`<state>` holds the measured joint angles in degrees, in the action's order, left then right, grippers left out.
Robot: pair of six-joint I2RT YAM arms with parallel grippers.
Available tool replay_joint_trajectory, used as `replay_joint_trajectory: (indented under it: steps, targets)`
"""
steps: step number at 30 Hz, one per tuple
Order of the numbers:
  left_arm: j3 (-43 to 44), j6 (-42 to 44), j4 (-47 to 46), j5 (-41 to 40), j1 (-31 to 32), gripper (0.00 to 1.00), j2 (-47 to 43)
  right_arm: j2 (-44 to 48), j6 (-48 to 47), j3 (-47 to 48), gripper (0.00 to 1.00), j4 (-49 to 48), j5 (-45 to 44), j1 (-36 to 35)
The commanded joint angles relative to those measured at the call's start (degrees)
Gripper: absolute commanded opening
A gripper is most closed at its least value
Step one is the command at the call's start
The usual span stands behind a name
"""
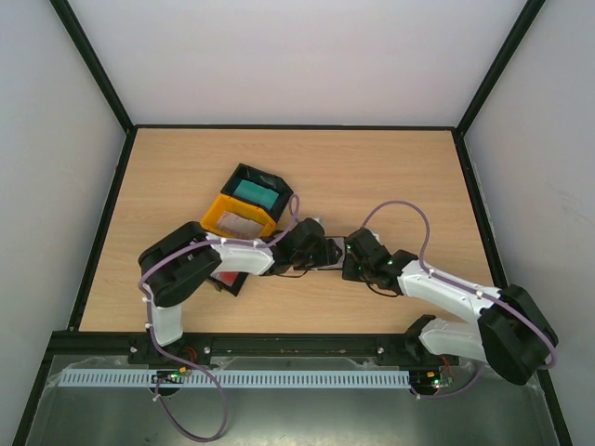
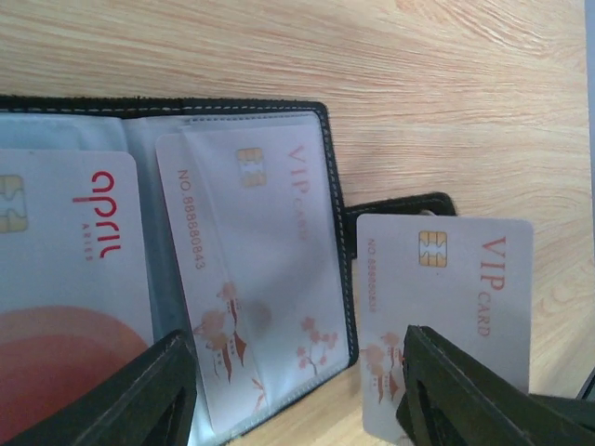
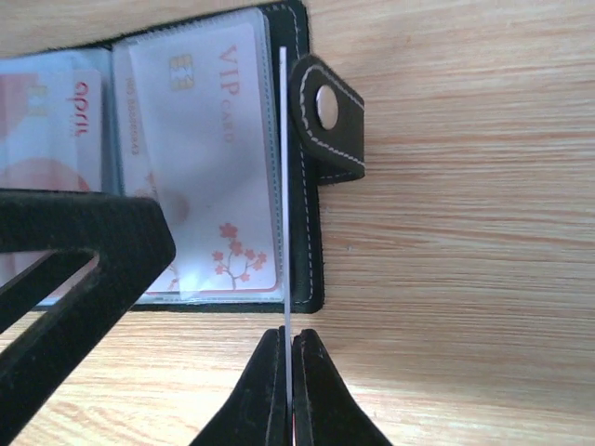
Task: Put the credit cards into the card holder
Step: Insert the credit card into the card holder, then adjust the credit card in the card holder.
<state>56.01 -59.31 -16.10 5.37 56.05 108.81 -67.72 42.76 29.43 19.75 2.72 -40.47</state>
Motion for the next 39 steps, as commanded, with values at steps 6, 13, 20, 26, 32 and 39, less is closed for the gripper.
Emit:
replay_joint_trajectory:
  steps: [6, 13, 20, 26, 32, 39]
  targets:
    - [-1.09, 8.64, 9.72, -7.92, 0.38, 0.69, -12.98, 5.56, -2.44, 5.93, 0.02, 3.63, 3.14, 0.13]
    - [-6.56, 7.63, 13.29, -9.46, -2.01, 0.72, -18.11, 2.30, -3.04, 5.29, 0.02, -6.75, 16.49, -0.03]
    - [-12.39, 7.11, 10.06, -7.15, -3.72, 0.55, -20.19, -3.86, -1.16, 3.08, 0.02, -13.27, 20.09, -0.05]
    - [-13.19, 6.84, 7.40, -3.95, -5.28, 0.55, -18.10, -5.19, -0.55, 2.85, 0.02, -10.28, 12.42, -0.07]
    - [-13.31, 6.81, 3.69, -0.16, -6.57, 0.46, -16.00, -6.67, -0.25, 1.07, 0.02, -12.55, 13.87, -0.09]
    - [-13.25, 6.63, 2.15, 1.59, -7.73, 0.44, -13.81, -8.28, 0.30, -0.30, 0.02, -12.75, 12.06, -0.13]
